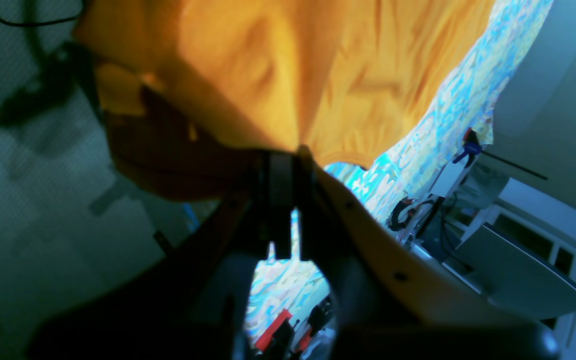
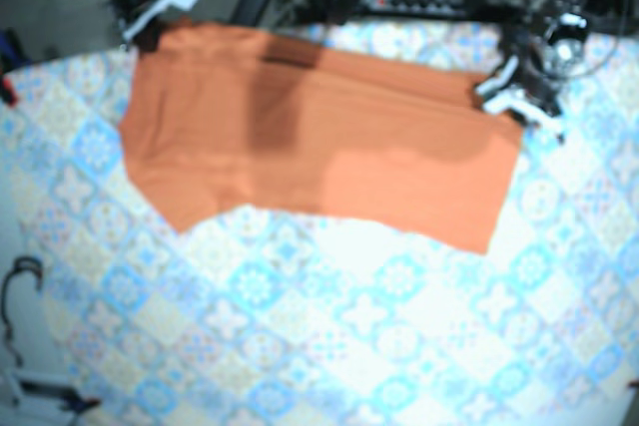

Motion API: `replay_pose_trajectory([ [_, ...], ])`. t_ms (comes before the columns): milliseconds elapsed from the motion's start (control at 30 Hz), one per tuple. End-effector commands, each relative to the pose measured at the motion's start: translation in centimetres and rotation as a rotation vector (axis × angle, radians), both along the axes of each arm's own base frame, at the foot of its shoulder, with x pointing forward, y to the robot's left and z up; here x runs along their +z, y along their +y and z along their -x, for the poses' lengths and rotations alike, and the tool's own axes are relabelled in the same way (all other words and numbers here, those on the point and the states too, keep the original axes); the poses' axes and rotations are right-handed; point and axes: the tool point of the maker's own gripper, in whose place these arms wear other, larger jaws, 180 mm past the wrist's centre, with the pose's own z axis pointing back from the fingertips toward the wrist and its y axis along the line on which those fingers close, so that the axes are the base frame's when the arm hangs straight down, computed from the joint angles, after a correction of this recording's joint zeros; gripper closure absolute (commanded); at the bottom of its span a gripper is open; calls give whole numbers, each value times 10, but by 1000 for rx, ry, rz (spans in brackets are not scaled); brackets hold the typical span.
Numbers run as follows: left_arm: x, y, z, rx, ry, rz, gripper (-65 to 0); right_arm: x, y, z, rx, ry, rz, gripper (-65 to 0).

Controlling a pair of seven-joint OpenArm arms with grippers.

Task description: Fold the T-shirt properly

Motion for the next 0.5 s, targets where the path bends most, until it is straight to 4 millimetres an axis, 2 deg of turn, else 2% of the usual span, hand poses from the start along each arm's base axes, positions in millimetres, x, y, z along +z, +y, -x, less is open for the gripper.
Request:
replay_pose_trajectory([
  [0, 12, 7, -10, -4, -41, -25, -78, 5, -5, -2, -2, -18, 12, 0],
  [167, 11, 7, -10, -4, -40, -25, -144, 5, -5, -2, -2, -18, 12, -4],
  [467, 11, 7, -9, -5, -37, -26, -220, 6, -5, -3, -2, -21, 12, -123],
])
